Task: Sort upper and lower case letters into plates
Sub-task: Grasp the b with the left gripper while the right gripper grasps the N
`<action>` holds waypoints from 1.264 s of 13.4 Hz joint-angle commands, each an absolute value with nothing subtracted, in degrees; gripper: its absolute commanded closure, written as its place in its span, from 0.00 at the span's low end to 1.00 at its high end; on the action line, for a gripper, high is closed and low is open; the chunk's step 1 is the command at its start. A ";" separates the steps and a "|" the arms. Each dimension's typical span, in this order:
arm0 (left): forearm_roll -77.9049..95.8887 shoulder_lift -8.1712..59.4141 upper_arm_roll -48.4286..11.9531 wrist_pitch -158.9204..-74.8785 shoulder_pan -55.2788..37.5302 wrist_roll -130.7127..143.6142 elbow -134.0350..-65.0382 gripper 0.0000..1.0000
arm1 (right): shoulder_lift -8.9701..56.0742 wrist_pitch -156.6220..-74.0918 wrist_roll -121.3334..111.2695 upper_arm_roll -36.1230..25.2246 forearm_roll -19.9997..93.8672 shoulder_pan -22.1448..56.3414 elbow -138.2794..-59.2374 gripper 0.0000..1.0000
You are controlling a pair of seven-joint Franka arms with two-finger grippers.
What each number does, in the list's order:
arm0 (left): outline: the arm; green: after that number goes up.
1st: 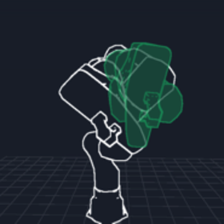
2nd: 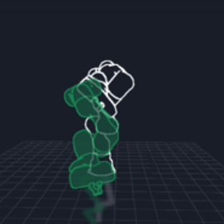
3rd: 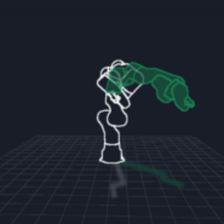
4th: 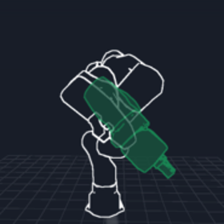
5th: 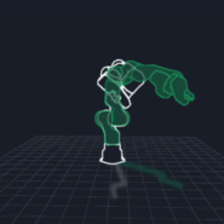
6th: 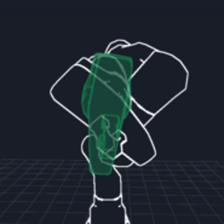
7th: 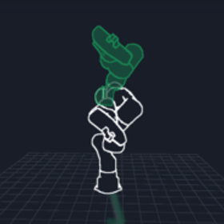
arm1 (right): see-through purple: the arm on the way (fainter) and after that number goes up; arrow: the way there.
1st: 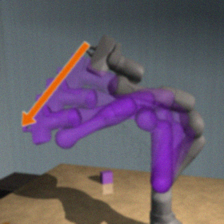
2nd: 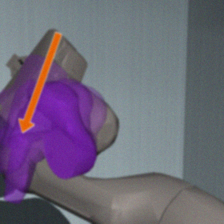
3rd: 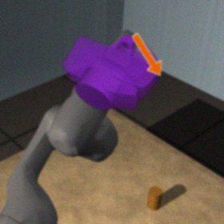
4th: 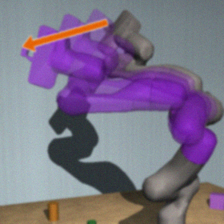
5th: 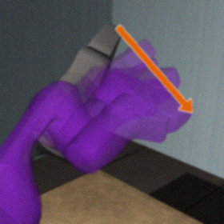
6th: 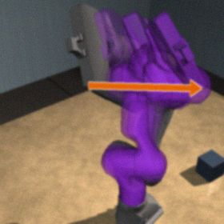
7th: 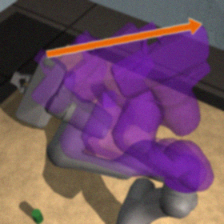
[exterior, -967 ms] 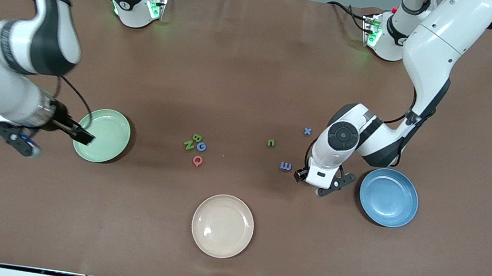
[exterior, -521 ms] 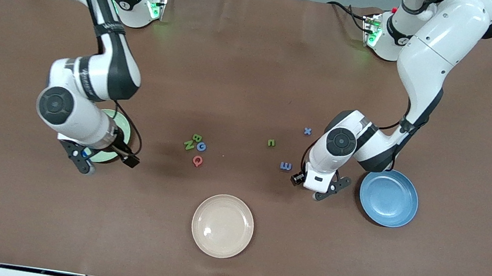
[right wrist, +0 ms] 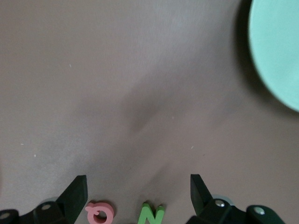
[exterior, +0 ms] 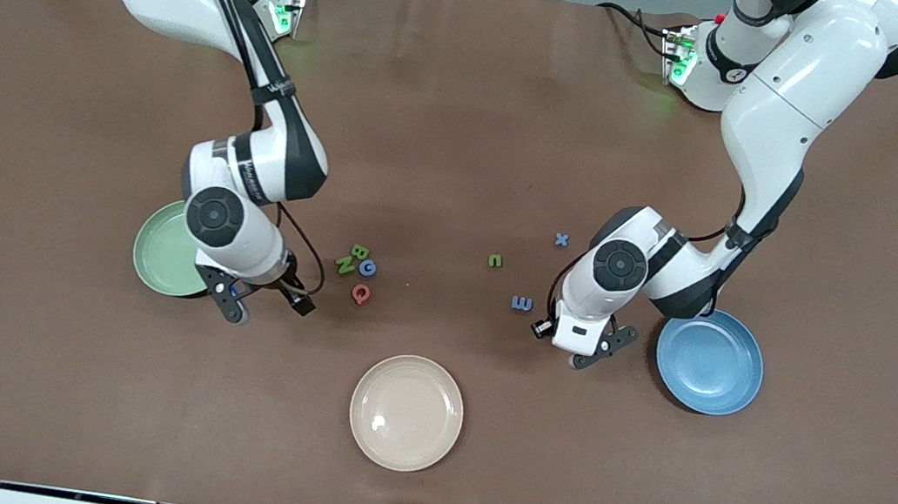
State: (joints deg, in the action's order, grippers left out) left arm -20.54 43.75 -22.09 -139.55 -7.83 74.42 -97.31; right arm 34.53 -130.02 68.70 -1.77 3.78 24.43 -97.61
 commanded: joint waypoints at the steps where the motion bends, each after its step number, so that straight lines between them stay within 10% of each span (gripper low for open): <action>1: -21.80 41.85 -22.06 -135.90 -6.69 75.24 -96.50 0.99 | 33.93 -136.38 72.41 -2.29 4.31 26.54 -103.08 0.03; 13: -21.71 34.10 -21.89 -124.89 7.64 57.14 -99.48 0.98 | 35.42 -144.05 76.99 -2.29 4.31 31.73 -108.19 0.34; 17: -21.88 34.63 -21.80 -124.89 9.40 56.95 -101.16 0.74 | 35.51 -143.61 77.69 -2.20 4.39 32.78 -108.37 0.51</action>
State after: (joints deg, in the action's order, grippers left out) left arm -21.07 34.91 -21.38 -125.13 8.69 57.36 -100.08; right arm 35.74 -143.38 76.29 -1.79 3.79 31.25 -107.44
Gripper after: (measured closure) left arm 0.727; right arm 0.463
